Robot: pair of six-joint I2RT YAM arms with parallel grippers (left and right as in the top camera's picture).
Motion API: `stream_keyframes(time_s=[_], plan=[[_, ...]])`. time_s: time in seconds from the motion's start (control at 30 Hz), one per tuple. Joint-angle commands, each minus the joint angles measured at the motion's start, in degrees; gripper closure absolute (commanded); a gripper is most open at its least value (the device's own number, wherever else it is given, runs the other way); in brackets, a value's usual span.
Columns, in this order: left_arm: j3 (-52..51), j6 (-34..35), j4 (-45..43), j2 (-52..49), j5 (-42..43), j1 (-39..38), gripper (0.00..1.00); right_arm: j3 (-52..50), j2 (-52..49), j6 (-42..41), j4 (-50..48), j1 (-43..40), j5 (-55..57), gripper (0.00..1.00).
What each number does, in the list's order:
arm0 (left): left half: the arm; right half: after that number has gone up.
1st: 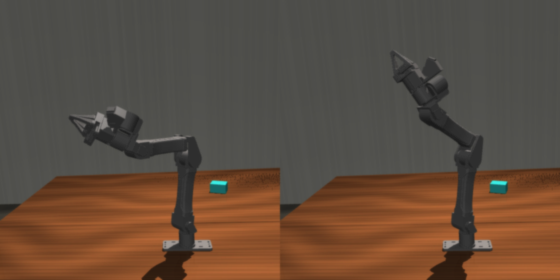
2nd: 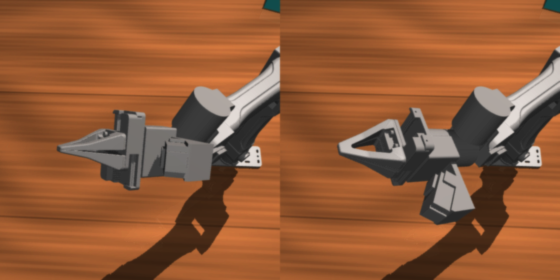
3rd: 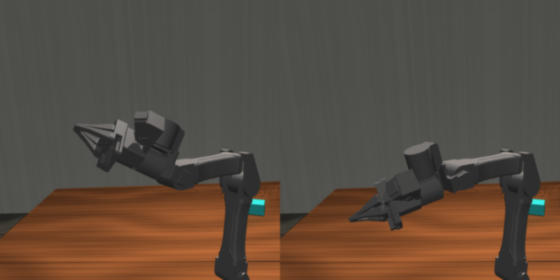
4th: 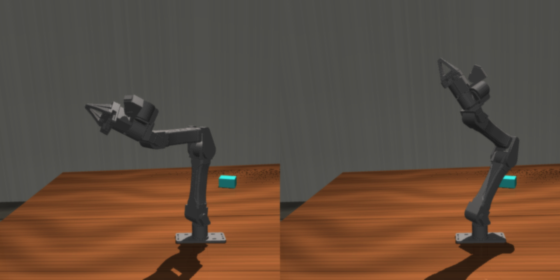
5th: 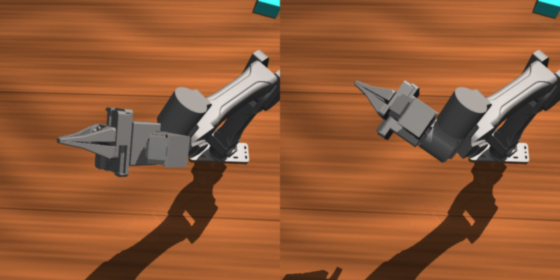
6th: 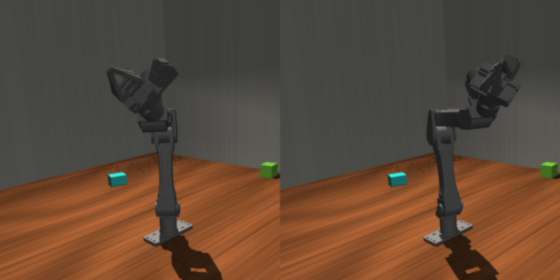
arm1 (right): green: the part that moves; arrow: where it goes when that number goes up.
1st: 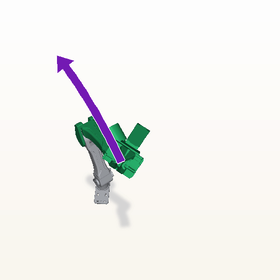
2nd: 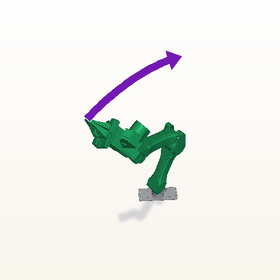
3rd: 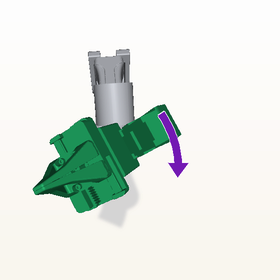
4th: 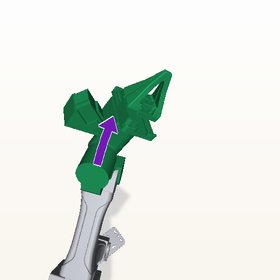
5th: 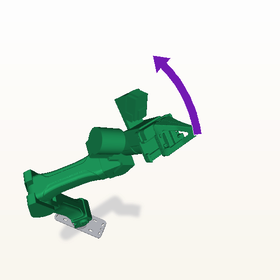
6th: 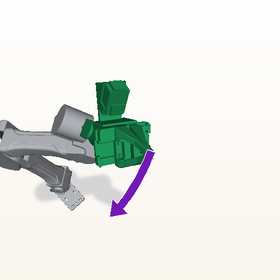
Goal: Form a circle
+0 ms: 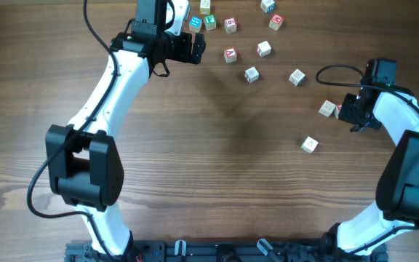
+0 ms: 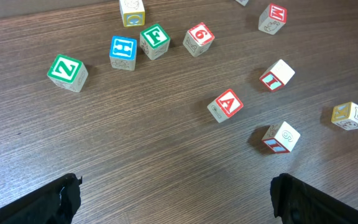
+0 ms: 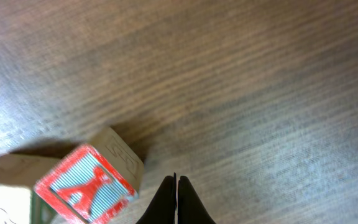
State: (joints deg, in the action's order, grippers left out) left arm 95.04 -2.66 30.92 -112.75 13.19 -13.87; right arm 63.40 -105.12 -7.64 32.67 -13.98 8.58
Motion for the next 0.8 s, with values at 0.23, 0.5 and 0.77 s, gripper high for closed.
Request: stream_keyframes(time_s=[0.23,0.5,0.77], plan=[[-0.3,0.1,0.0,-0.5,0.2,-0.3,0.0,-0.1,-0.9,1.7,-1.7,0.0,-4.7,0.96],[-0.3,0.1,0.0,-0.5,0.2,-0.3,0.0,-0.1,-0.9,1.7,-1.7,0.0,-5.2,0.96],[-0.3,0.1,0.0,-0.5,0.2,-0.3,0.0,-0.1,-0.9,1.6,-1.0,0.0,4.5,0.96]])
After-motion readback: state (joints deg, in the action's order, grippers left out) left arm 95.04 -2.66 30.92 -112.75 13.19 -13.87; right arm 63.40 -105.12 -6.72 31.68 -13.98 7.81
